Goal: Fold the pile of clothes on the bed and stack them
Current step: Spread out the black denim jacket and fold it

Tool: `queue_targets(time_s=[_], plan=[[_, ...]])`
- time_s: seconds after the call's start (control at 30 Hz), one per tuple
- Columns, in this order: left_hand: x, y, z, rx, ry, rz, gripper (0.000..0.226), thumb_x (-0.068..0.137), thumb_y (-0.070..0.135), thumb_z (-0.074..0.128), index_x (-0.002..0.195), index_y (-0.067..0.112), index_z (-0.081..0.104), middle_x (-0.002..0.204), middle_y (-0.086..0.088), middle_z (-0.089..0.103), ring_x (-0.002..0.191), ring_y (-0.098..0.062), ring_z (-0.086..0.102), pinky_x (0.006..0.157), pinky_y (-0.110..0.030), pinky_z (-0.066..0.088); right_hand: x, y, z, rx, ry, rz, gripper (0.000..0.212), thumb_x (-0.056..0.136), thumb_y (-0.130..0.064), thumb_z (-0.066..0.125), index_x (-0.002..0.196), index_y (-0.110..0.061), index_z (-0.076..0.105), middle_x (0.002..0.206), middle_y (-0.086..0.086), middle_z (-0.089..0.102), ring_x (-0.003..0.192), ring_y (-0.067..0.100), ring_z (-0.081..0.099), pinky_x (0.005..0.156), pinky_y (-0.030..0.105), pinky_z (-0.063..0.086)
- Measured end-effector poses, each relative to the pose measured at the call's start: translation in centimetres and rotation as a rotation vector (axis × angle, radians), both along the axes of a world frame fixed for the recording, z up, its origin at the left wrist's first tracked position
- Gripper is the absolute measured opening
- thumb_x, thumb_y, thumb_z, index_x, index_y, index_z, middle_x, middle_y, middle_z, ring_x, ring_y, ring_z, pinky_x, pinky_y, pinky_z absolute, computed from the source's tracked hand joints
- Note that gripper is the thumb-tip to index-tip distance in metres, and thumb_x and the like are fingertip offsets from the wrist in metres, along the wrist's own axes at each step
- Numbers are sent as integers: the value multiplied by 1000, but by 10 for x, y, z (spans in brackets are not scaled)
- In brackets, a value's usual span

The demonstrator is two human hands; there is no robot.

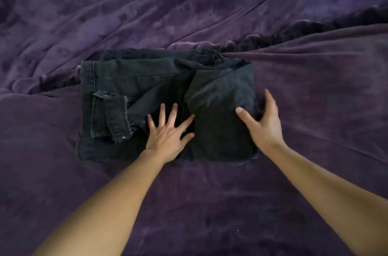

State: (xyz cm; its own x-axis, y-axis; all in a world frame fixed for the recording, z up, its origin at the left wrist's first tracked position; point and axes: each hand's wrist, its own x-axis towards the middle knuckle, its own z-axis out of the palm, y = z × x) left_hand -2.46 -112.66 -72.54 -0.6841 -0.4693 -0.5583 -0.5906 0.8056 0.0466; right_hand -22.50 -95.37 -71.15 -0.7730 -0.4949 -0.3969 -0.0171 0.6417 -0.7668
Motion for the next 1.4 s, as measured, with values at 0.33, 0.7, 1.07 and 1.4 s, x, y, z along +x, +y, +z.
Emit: queue_targets(time_s=[0.33, 0.7, 1.07, 1.4], plan=[[-12, -10, 51, 240, 291, 107, 50, 97, 53, 34, 145, 40, 30, 153, -3, 29, 143, -28, 21, 111, -48, 25, -11, -21, 55, -70, -210, -243, 60, 53, -29, 91, 106, -20, 63, 92, -7, 70, 69, 0, 67, 47, 13, 49], [158, -126, 137, 102, 905, 604, 18, 95, 23, 55, 107, 14, 66, 93, 0, 69, 80, -10, 63, 68, -11, 43, 96, -177, 186, 407, 465, 234, 87, 74, -55, 69, 141, -24, 22, 126, 16, 59, 111, 38, 59, 87, 44, 45], [203, -165, 111, -100, 968, 809, 28, 95, 17, 51, 117, 5, 64, 114, -17, 61, 105, -32, 58, 94, -36, 43, 239, -217, 98, -69, 188, 741, 39, 84, 16, 45, 111, 1, 70, 125, 11, 64, 111, 24, 65, 100, 17, 41], [120, -161, 47, -5, 470, 405, 59, 98, 51, 22, 148, 44, -9, 160, -9, 9, 145, -33, 14, 111, -55, 27, 155, -183, 71, 225, 724, 483, 51, 95, -42, 52, 143, -29, 43, 156, 14, 28, 142, 36, 27, 103, 52, 35]])
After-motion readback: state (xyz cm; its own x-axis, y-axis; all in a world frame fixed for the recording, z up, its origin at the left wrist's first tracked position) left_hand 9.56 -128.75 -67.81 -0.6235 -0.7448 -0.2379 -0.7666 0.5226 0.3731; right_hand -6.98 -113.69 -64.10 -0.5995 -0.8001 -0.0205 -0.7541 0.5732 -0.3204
